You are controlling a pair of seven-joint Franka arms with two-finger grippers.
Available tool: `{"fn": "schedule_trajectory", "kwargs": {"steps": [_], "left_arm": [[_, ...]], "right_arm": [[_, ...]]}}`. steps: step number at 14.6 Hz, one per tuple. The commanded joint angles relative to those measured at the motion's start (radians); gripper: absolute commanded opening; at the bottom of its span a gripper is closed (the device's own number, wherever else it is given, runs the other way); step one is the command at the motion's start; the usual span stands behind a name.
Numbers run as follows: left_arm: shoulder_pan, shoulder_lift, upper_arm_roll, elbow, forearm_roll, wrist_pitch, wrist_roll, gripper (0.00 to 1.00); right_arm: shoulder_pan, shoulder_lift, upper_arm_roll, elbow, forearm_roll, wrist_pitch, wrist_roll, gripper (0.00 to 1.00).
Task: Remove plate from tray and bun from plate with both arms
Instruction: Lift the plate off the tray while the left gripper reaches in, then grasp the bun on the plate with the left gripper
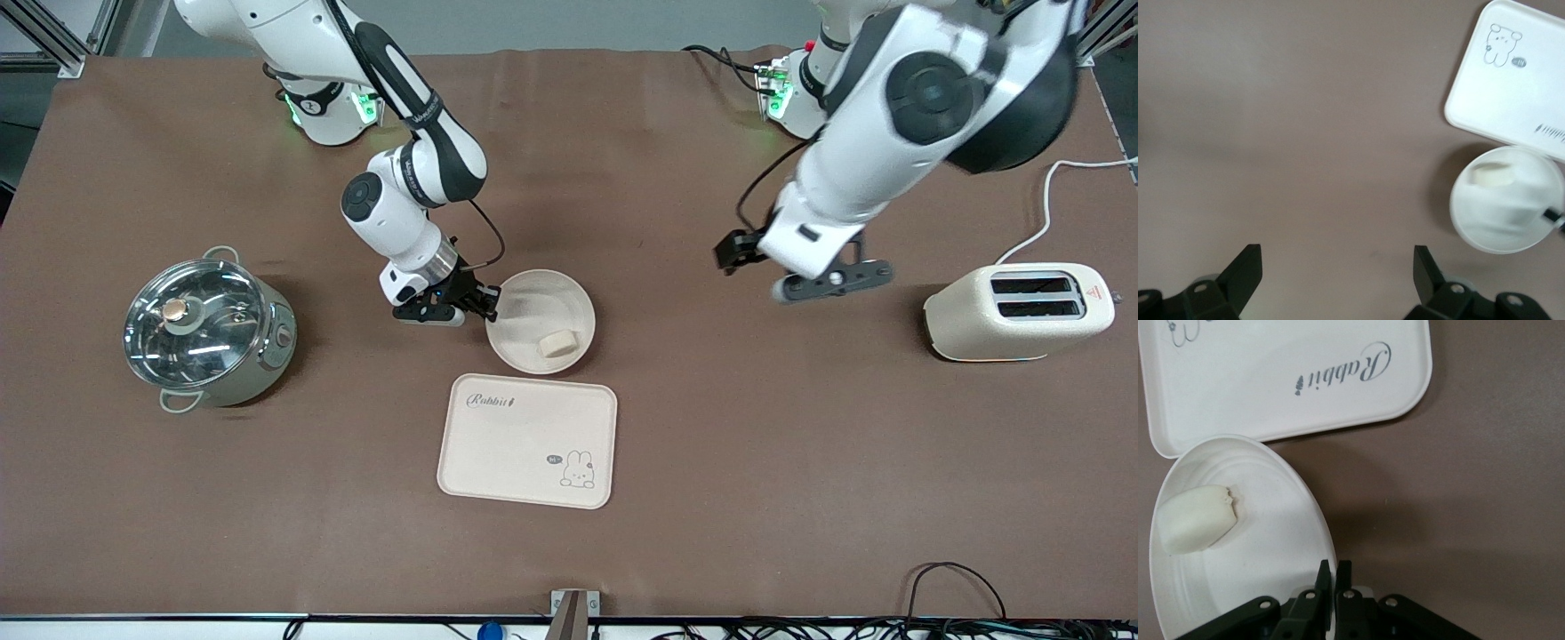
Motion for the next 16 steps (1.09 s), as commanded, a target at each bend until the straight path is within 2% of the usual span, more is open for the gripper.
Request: {"fn": "schedule_trajectory", "kwargs": {"steps": [1,4,5,7,8,11,14,16], "left_arm": [[-0.068,0.102,-0.014,0.013,-0.001,0.095,-0.234,1.0],[-0.139,0.203,-0.013,0.013,0.002,0.231,-0.42,1.0],[-0.156,0.231,-0.011,0.014,0.005,0.268,-0.457,1.0],[-0.192,0.277,-0.011,0.017,0.068,0.315,-0.526,1.0],[-0.203,0.297,-0.014,0.019,0.114,0.324,-0.549,1.0],[-0.234,0.355,-0.014,0.036,0.172,0.385,-0.638,1.0],[-0.286,0.432,-0.01,0.092,0.22,0.391,-0.707,1.0],[-0.309,0.463,-0.008,0.097,0.286,0.439,-0.776,1.0]], "right_arm": [[0.003,0.021,0.009,-0.017,0.027,0.044,-0.033,0.0],[0.043,0.058,0.01,-0.015,0.032,0.085,-0.031,0.01],[0.044,0.062,0.01,-0.015,0.032,0.093,-0.03,0.1],[0.043,0.062,0.01,-0.014,0.032,0.092,-0.027,0.73],[0.043,0.061,0.01,-0.014,0.034,0.093,-0.023,0.99],[0.032,0.044,0.006,-0.005,0.064,0.096,-0.027,1.0],[-0.037,0.016,0.002,0.035,0.063,0.087,-0.034,1.0],[-0.071,0.006,-0.001,0.072,0.063,0.076,-0.037,1.0]]}}
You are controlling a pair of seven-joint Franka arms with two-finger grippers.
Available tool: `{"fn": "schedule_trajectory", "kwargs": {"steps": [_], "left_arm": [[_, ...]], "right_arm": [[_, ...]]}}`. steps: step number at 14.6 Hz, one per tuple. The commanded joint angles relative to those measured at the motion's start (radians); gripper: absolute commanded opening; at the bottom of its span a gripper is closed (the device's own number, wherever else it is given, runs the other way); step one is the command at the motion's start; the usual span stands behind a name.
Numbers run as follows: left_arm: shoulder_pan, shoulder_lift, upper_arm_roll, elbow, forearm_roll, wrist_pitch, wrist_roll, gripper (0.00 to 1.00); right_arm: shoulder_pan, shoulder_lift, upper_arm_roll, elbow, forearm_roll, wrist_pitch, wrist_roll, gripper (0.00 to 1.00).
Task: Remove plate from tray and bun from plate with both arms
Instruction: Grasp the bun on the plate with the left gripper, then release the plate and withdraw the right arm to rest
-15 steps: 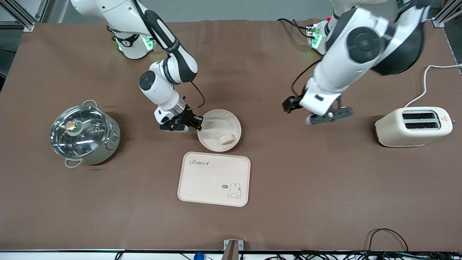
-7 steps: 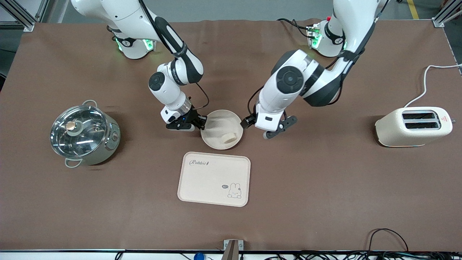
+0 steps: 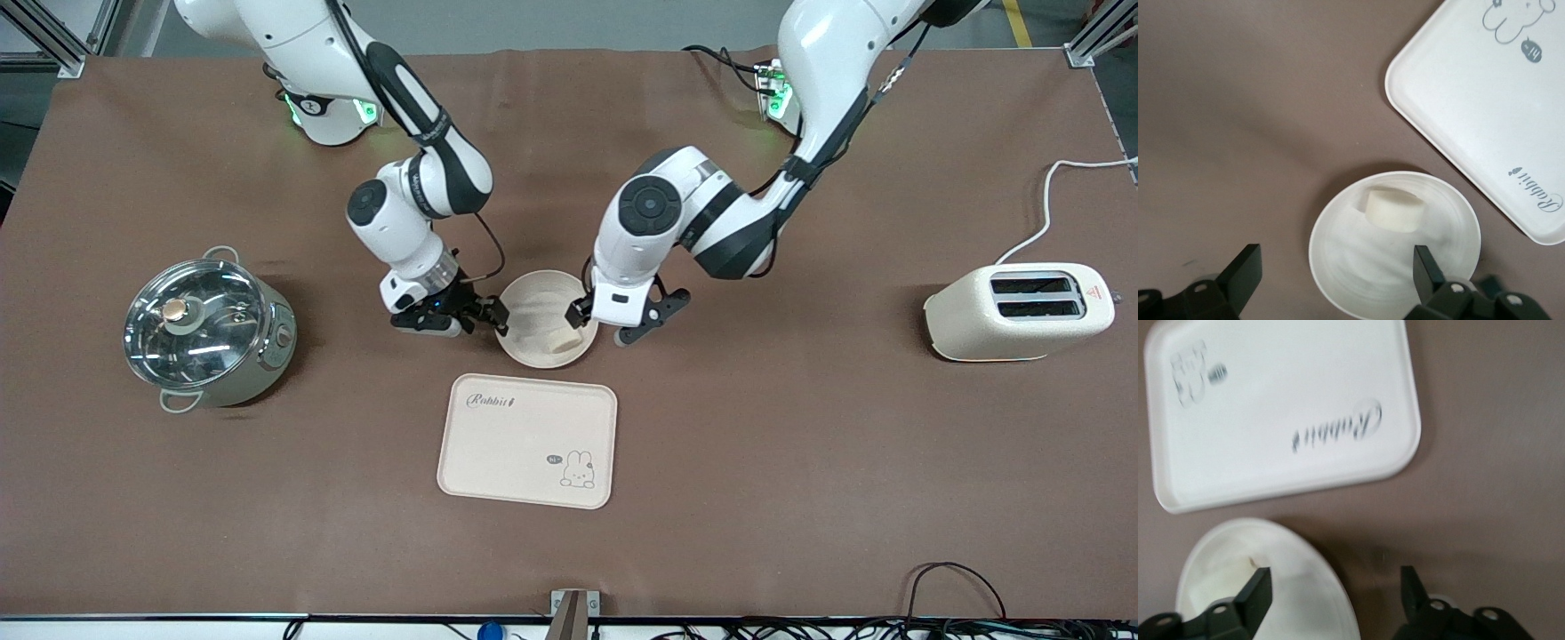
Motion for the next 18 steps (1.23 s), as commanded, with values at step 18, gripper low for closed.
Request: {"fn": "schedule_trajectory", "kwargs": {"steps": [18], "left_arm": [[-0.183,0.278,0.105,0.161,0.314,0.22,-0.2,0.74]], "right_arm": [[-0.49,-0.412,-0.114,0.361,-0.592,-1.191,-0.263,1.0]]}}
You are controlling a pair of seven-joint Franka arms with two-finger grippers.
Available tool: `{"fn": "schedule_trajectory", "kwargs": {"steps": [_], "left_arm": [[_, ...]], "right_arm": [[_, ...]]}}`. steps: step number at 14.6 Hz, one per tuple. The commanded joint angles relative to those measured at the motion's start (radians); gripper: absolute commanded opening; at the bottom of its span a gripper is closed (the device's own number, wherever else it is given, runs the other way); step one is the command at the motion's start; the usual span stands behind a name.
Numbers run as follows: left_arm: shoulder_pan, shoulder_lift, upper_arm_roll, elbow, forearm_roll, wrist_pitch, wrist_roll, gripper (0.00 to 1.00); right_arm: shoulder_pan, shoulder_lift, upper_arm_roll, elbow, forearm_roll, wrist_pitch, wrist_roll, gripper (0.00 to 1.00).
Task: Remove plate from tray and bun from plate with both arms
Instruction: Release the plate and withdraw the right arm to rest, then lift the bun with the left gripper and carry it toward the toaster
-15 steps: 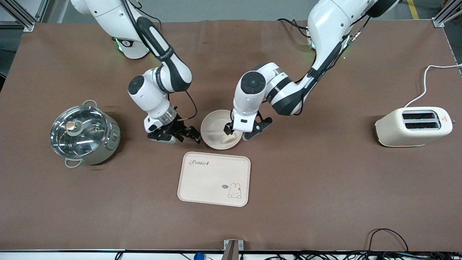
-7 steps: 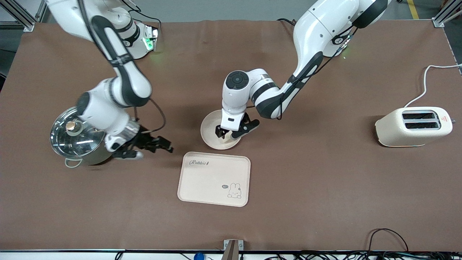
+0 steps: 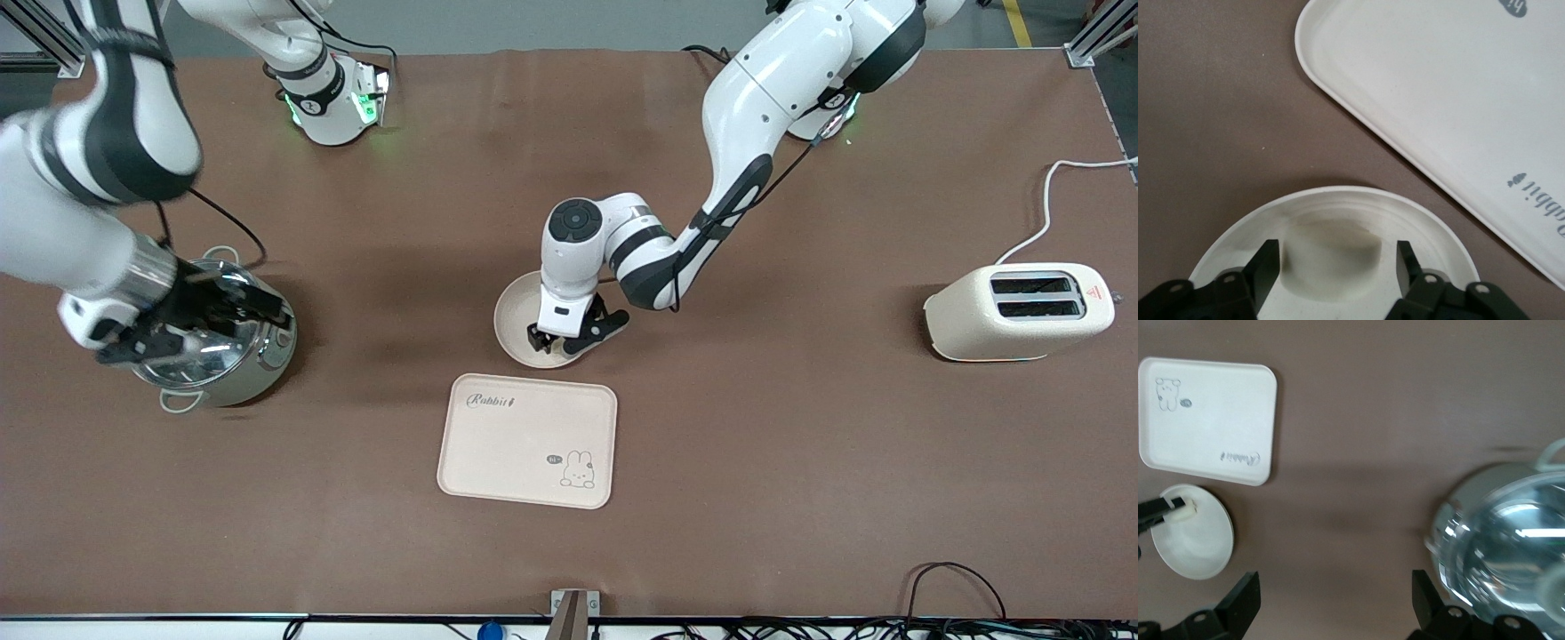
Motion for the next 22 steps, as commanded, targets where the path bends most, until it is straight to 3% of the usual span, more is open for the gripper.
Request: {"fn": "schedule_trajectory", "kwargs": {"steps": [1,4,7,10,13,16,20,22], "left_arm": [[-0.02,0.016,0.014,0.023,0.026,0.004,-0.01,0.7],[-0.021,0.025,0.014,0.022,0.024,0.004,-0.014,0.53],[-0.021,0.023,0.014,0.023,0.022,0.003,-0.014,0.29],[-0.021,0.014,0.014,0.025,0.022,0.003,-0.014,0.14],[-0.016,-0.044,0.006,0.028,0.013,-0.017,-0.014,0.13],[0.009,-0.127,0.014,0.03,0.024,-0.136,-0.004,0.14],[0.169,-0.224,0.008,0.028,0.019,-0.172,0.058,0.17],[0.236,-0.224,0.008,0.027,0.018,-0.172,0.102,0.16]], "right_arm": [[-0.037,-0.062,0.013,0.041,-0.118,-0.123,-0.001,1.0],[-0.068,-0.07,0.013,0.157,-0.2,-0.265,0.002,1.0],[-0.088,-0.073,-0.024,0.286,-0.22,-0.394,0.01,1.0],[-0.079,-0.079,-0.044,0.333,-0.227,-0.39,0.005,1.0],[-0.077,-0.072,-0.041,0.362,-0.252,-0.346,0.008,1.0],[-0.074,-0.07,-0.039,0.359,-0.247,-0.353,0.01,1.0],[-0.076,-0.07,-0.039,0.354,-0.246,-0.364,0.005,1.0],[-0.074,-0.07,-0.039,0.354,-0.246,-0.367,0.005,1.0]]}}
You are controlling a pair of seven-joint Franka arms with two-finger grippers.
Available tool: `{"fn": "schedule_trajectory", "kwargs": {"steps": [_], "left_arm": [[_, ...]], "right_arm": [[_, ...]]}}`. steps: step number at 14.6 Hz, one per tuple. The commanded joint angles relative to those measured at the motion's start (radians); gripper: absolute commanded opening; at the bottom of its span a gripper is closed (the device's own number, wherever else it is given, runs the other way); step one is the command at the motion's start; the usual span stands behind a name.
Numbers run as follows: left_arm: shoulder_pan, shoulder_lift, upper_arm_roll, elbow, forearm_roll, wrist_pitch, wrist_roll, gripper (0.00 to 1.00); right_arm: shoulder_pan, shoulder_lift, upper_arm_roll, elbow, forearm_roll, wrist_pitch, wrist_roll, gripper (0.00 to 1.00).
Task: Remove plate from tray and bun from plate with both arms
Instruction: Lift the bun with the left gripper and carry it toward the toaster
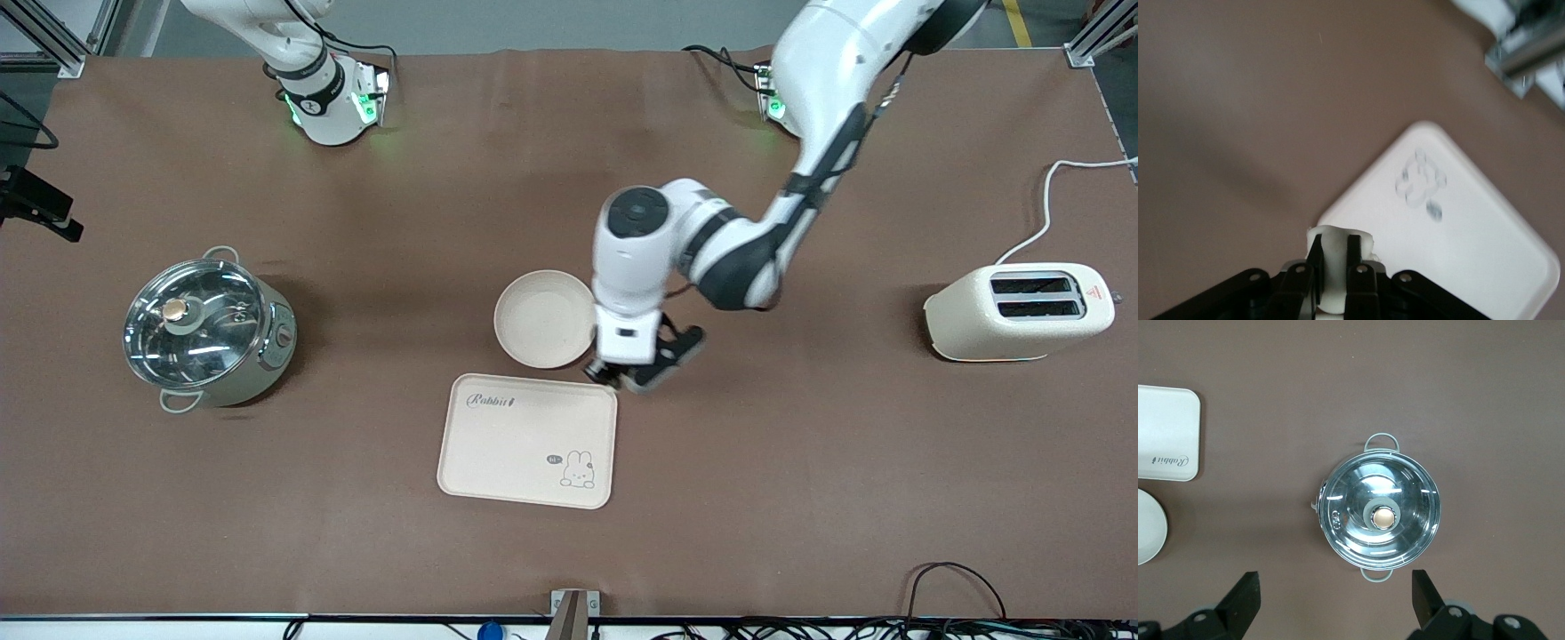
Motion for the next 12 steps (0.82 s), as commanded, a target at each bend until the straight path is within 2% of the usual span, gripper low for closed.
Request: {"fn": "schedule_trajectory", "kwargs": {"steps": [1,4,8,10,12], "left_arm": [[0.087,-0.013,-0.009,-0.027,0.014,-0.004,0.058,0.16],[0.184,0.006,-0.007,-0.035,0.011,-0.004,0.202,0.16],[0.315,0.082,-0.005,-0.078,0.017,0.025,0.38,0.17],[0.351,0.127,-0.002,-0.082,0.023,0.048,0.383,0.21],[0.384,0.156,-0.002,-0.099,0.025,0.094,0.383,0.35]], "right_arm": [[0.0,0.001,0.005,0.008,-0.017,-0.012,0.004,1.0],[0.0,0.001,0.005,0.002,-0.015,-0.009,0.004,1.0],[0.0,0.001,0.005,-0.006,-0.015,-0.014,0.005,1.0],[0.0,0.001,0.005,-0.014,-0.015,-0.018,0.005,1.0],[0.009,0.001,0.006,-0.012,-0.015,-0.017,0.004,1.0]]}}
